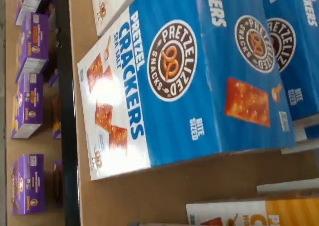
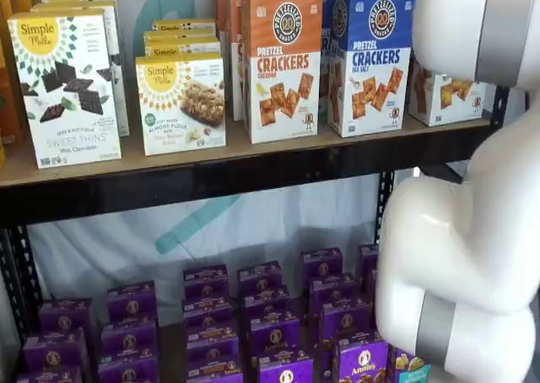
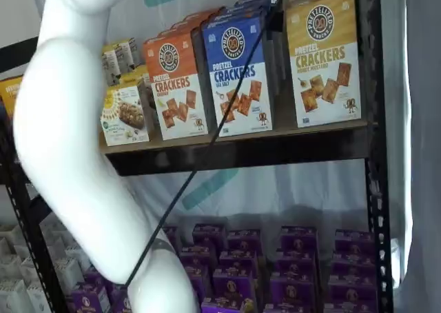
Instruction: Retrieve the yellow and white box located on the top shelf, the sixth one from the left
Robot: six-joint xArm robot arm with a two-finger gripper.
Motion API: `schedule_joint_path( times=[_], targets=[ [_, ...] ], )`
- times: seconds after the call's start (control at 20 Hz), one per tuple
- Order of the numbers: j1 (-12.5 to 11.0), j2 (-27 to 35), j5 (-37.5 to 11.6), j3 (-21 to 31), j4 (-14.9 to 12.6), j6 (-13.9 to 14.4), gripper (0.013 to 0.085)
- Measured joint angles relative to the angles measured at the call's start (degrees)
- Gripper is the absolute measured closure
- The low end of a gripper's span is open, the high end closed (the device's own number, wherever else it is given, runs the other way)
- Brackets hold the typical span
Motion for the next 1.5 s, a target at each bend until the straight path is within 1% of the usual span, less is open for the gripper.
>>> schedule_joint_path(
  times=[0.3,0.55,0.8,1.05,1.25,1.35,1.5],
  targets=[
    [0.83,2.35,-0.32,-1.93,-0.55,0.50,0.0130],
    [1.20,4.12,-1.65,-3.17,-1.73,-0.33,0.0130],
    [0.70,5.70,-2.51,-4.39,-1.61,-1.24,0.0130],
    [1.16,7.30,-1.80,-6.21,-3.32,-1.22,0.0130],
    [1.78,7.54,-2.57,-6.21,-3.42,-0.91,0.0130],
    [2.43,7.51,-3.25,-6.16,-4.09,-0.75,0.0130],
    [3.62,8.21,-2.58,-7.47,-6.55,-0.14,0.0130]
  ],
)
